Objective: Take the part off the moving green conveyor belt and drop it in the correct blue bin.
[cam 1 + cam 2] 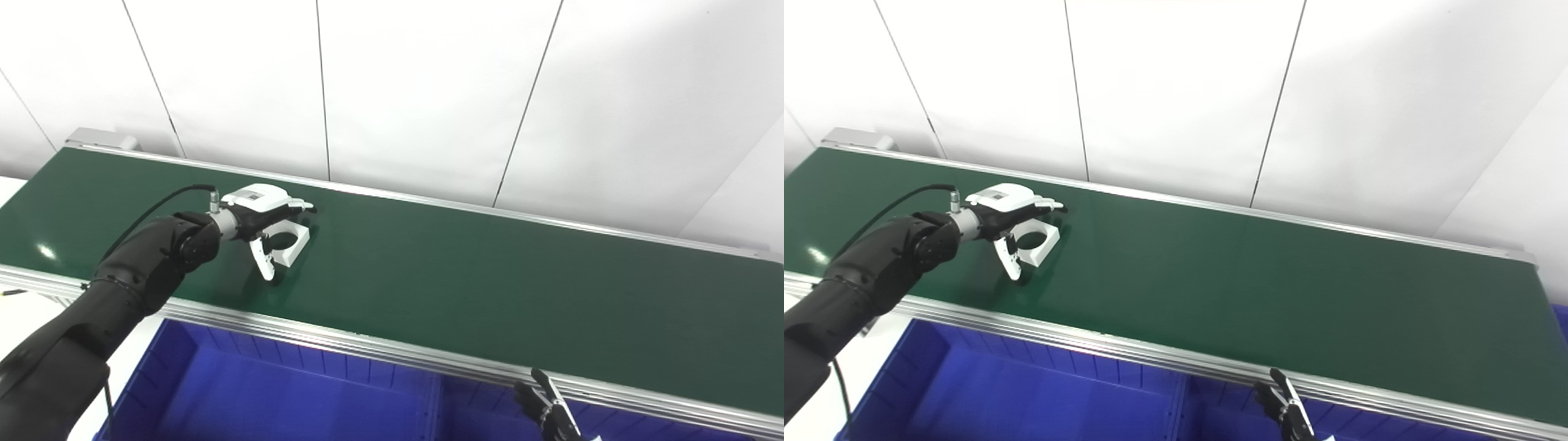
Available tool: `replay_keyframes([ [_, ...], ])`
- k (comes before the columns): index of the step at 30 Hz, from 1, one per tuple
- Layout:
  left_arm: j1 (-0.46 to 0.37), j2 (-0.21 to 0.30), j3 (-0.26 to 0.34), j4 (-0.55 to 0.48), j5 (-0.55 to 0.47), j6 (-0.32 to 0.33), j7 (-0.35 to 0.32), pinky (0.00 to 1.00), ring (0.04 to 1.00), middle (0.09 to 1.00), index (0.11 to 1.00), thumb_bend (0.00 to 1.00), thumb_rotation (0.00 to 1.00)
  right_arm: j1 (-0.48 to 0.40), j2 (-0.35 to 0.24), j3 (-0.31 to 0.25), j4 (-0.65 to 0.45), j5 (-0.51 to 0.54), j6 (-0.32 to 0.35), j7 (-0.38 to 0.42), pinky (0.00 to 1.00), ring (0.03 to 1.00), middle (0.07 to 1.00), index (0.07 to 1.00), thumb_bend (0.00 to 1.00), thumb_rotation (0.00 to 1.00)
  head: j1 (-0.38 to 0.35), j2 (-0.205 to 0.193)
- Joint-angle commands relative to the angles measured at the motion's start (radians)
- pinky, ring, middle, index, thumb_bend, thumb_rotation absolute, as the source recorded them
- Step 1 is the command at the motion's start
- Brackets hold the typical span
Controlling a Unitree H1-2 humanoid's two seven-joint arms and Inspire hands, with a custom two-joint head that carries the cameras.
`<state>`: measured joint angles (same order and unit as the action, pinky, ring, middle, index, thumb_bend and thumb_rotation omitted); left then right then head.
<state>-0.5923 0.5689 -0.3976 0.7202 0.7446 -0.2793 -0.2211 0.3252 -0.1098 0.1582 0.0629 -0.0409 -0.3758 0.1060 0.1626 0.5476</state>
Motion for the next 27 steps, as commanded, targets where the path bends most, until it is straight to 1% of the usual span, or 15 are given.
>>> replay_keyframes([
  [1, -0.052, 0.000, 0.001, 0.019, 0.012, 0.004, 0.065, 0.87, 0.915, 0.932, 0.909, 0.82, 0.01, 0.002, -0.001, -0.005, -0.038, 0.007, -0.051, 0.005, 0.87, 0.856, 0.858, 0.948, 0.88, 0.18, 0.000, 0.004],
  [2, -0.052, -0.008, 0.002, 0.030, 0.002, -0.008, 0.081, 0.85, 0.904, 0.924, 0.902, 0.80, 0.00, 0.005, -0.001, -0.005, -0.041, 0.007, -0.050, 0.004, 0.88, 0.857, 0.859, 0.947, 0.88, 0.18, -0.004, 0.006],
  [3, -0.052, -0.013, 0.003, 0.037, -0.005, -0.016, 0.091, 0.78, 0.847, 0.884, 0.874, 0.73, 0.00, 0.006, -0.001, -0.006, -0.043, 0.008, -0.048, 0.004, 0.88, 0.859, 0.860, 0.945, 0.88, 0.18, -0.004, 0.006],
  [4, -0.052, -0.021, 0.003, 0.051, -0.008, -0.029, 0.115, 0.76, 0.827, 0.871, 0.864, 0.71, 0.00, 0.009, 0.001, -0.006, -0.045, 0.009, -0.049, 0.003, 0.88, 0.859, 0.860, 0.945, 0.88, 0.18, -0.006, 0.009],
  [5, -0.053, -0.026, 0.002, 0.061, -0.008, -0.039, 0.132, 0.65, 0.742, 0.812, 0.795, 0.62, 0.00, 0.010, 0.001, -0.007, -0.046, 0.010, -0.050, 0.002, 0.87, 0.856, 0.857, 0.944, 0.88, 0.18, -0.006, 0.009],
  [6, -0.055, -0.032, -0.001, 0.074, -0.004, -0.051, 0.153, 0.60, 0.693, 0.768, 0.749, 0.58, 0.00, 0.012, 0.002, -0.008, -0.047, 0.007, -0.053, 0.000, 0.87, 0.854, 0.855, 0.942, 0.88, 0.18, -0.006, 0.012],
  [7, -0.058, -0.037, -0.004, 0.086, 0.000, -0.057, 0.167, 0.52, 0.574, 0.657, 0.659, 0.53, 0.00, 0.014, 0.003, -0.009, -0.048, 0.006, -0.054, -0.001, 0.87, 0.853, 0.854, 0.941, 0.88, 0.18, -0.006, 0.013],
  [9, -0.064, -0.043, -0.015, 0.087, 0.008, -0.045, 0.164, 0.47, 0.464, 0.548, 0.578, 0.50, 0.00, 0.016, 0.003, -0.009, -0.053, 0.010, -0.049, 0.002, 0.87, 0.857, 0.856, 0.943, 0.88, 0.18, -0.007, 0.017],
  [10, -0.068, -0.044, -0.023, 0.082, 0.014, -0.033, 0.154, 0.44, 0.438, 0.522, 0.556, 0.50, 0.00, 0.017, 0.003, -0.009, -0.055, 0.011, -0.048, 0.003, 0.88, 0.859, 0.857, 0.944, 0.88, 0.19, -0.007, 0.017],
  [13, -0.070, -0.043, -0.028, 0.061, 0.007, -0.004, 0.125, 0.42, 0.426, 0.506, 0.512, 0.50, 0.00, 0.018, 0.006, -0.010, -0.058, 0.004, -0.048, -0.002, 0.87, 0.857, 0.854, 0.942, 0.87, 0.20, -0.007, 0.022],
  [16, -0.070, -0.036, -0.024, 0.049, -0.009, -0.009, 0.121, 0.36, 0.401, 0.489, 0.530, 0.50, 0.00, 0.018, 0.007, -0.010, -0.058, 0.005, -0.046, -0.002, 0.87, 0.858, 0.855, 0.945, 0.87, 0.20, -0.005, 0.022],
  [19, -0.073, -0.024, -0.020, 0.035, -0.021, -0.013, 0.102, 0.35, 0.400, 0.486, 0.530, 0.50, 0.00, 0.015, 0.009, -0.009, -0.058, 0.007, -0.039, -0.001, 0.87, 0.859, 0.855, 0.945, 0.87, 0.20, -0.007, 0.025],
  [22, -0.072, -0.007, -0.007, 0.005, -0.044, -0.021, 0.068, 0.40, 0.429, 0.512, 0.496, 0.50, 0.00, 0.011, 0.012, -0.008, -0.058, 0.009, -0.036, 0.001, 0.88, 0.860, 0.857, 0.946, 0.86, 0.20, -0.011, 0.027],
  [24, -0.061, 0.007, 0.011, -0.038, -0.065, -0.021, 0.048, 0.43, 0.444, 0.527, 0.476, 0.50, 0.00, 0.009, 0.014, -0.007, -0.057, 0.006, -0.038, 0.000, 0.87, 0.856, 0.856, 0.946, 0.86, 0.20, -0.016, 0.030],
  [27, -0.018, 0.032, 0.069, -0.177, -0.129, 0.010, 0.006, 0.43, 0.441, 0.527, 0.480, 0.50, 0.00, 0.005, 0.018, -0.006, -0.053, 0.015, -0.042, 0.002, 0.87, 0.853, 0.854, 0.946, 0.86, 0.20, -0.033, 0.041],
])
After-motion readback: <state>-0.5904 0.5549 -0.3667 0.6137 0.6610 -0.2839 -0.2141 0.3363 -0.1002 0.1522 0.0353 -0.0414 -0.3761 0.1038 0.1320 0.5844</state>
